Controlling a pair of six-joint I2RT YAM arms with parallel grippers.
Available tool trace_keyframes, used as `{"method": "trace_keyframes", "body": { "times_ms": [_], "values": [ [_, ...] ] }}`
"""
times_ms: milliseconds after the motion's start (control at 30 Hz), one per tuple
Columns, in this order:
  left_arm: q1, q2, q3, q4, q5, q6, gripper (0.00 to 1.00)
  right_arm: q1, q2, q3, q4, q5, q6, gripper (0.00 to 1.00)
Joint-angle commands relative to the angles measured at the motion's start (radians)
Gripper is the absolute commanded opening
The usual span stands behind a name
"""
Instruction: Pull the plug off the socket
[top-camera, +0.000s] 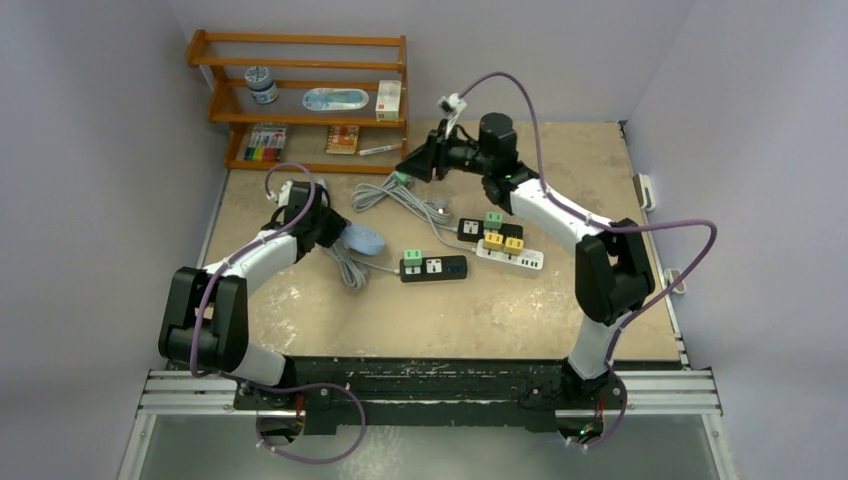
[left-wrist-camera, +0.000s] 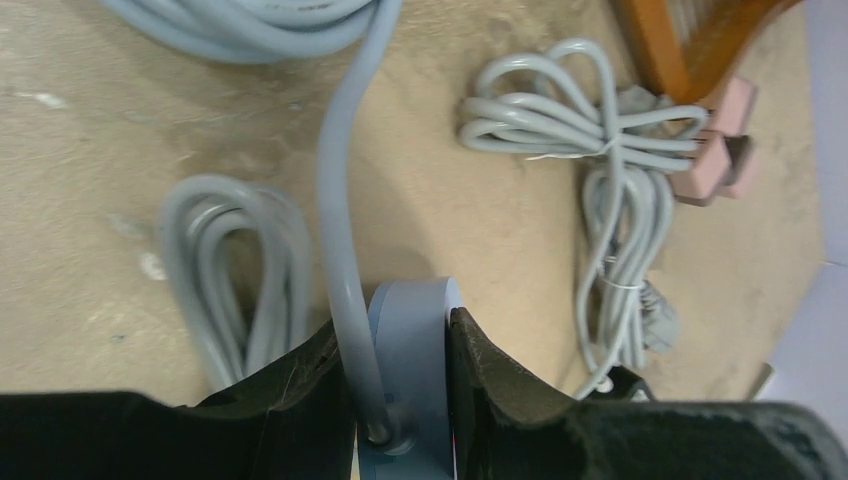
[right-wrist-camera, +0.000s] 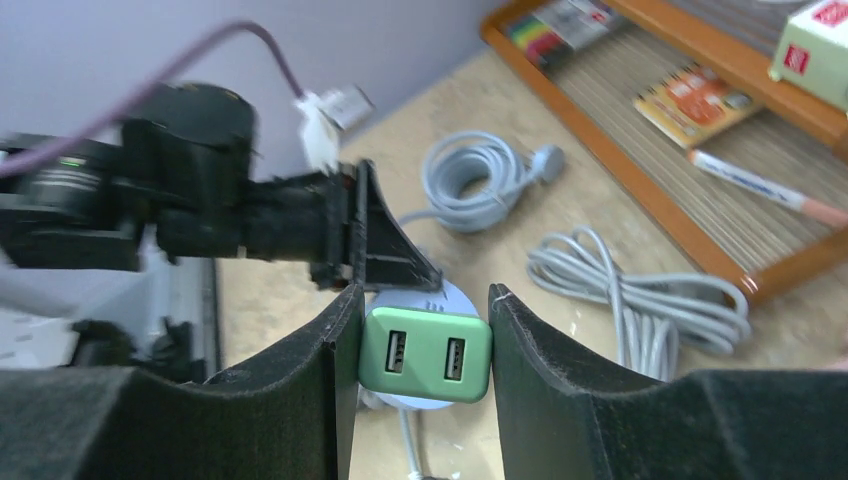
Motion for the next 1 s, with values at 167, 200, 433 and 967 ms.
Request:
{"method": "trace_keyframes", "body": {
  "times_ms": [167,200,433,967],
  "values": [
    [0.012,-0.038,0.006,-0.002,-0.076,0.055,0.00,-0.154,0.014,0.032,0.066,-0.155,0.115,0.00],
    [0.012,-0.038,0.007,-0.001,-0.074,0.060,0.00,-0.192,0.016,0.036,0.037,-0.141,0.108,0.00],
    [0.012,-0.037,0.013,-0.005,-0.056,0.084,0.00,-0.438,0.121,0.152,-0.234,0.168,-0.022,0.00],
    [0.012,-0.031,0.037,-0.029,-0.001,0.154,0.00,-0.609,0.545,0.606,-0.538,0.250,-0.128,0.00]
  ]
}}
